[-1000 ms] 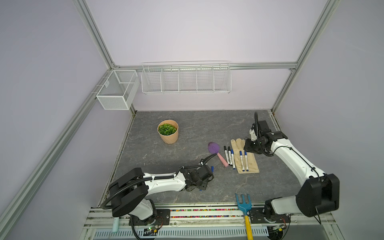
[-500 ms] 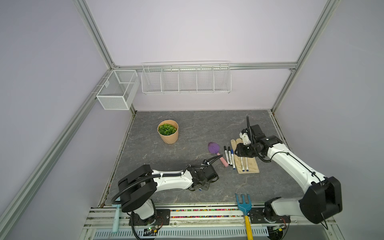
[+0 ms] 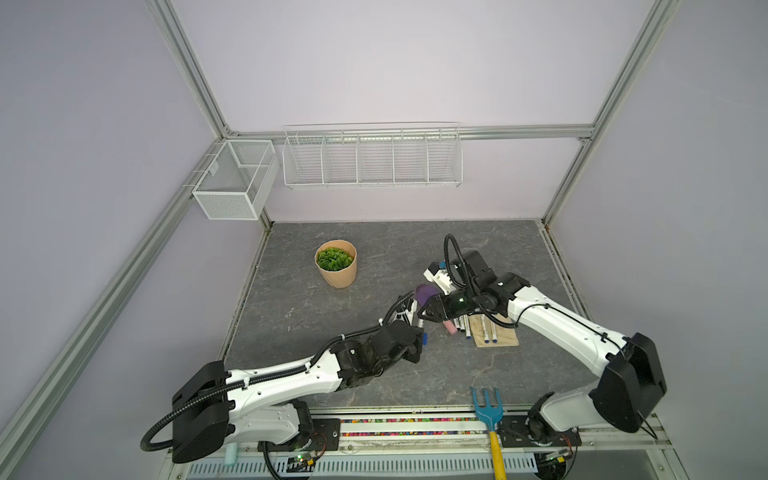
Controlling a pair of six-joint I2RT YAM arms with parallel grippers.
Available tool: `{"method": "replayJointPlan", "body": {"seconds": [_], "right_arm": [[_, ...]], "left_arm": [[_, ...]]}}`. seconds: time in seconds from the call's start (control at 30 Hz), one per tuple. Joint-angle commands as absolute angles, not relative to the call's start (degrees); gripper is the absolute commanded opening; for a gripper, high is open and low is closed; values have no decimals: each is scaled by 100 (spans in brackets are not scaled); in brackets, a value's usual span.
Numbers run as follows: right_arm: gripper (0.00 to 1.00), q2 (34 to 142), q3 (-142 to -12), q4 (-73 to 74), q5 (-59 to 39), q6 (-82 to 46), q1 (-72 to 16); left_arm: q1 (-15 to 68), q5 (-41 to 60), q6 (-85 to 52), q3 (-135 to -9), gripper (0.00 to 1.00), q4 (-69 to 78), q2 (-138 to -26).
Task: Insert the pens into the pen caps
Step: 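Grasp the last white marker with the left gripper and lift it upright, then move the right gripper to the loose blue cap beside the pink trowel handle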
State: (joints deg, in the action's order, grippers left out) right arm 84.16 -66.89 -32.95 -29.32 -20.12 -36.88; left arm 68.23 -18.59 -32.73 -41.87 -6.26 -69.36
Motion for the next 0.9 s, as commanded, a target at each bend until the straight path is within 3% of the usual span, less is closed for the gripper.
{"method": "replayJointPlan", "body": {"seconds": [0.0, 0.17, 0.27, 0.37, 0.47, 0.6, 0.8, 0.87], "right_arm": [[44, 8552, -6866, -3147, -3224, -2065, -3744], [20, 8658, -6865, -3048, -3398, -2166, -3754], [12, 8618, -6849, -3032, -3458, -2193, -3754], [10, 8562, -6861, -3007, -3569, -2228, -3757], [10, 8511, -6853, -2959, -3635, -2259, -3758], [10, 8508, -6864, -2988, -3633, -2268, -3745], [10, 8543, -6821, -2954, -3716, -2346, -3692], [15, 8570, -6837, -3020, -3672, -2356, -3672]], "left_arm": [[6832, -2038, -3138, -4114, 0, -339, -6821], [6831, -2175, -3173, -4021, 0, -212, -6707], [6822, -2189, -3178, -3986, 0, -167, -6697], [6805, -2162, -3238, -3965, 28, -167, -6772], [6782, -2106, -3267, -3955, 35, -143, -6897], [6760, -2040, -3224, -4015, 28, -91, -7002], [6727, -1888, -3097, -4028, 0, 60, -6949], [6687, -1838, -3123, -3954, 0, 146, -6859]]}}
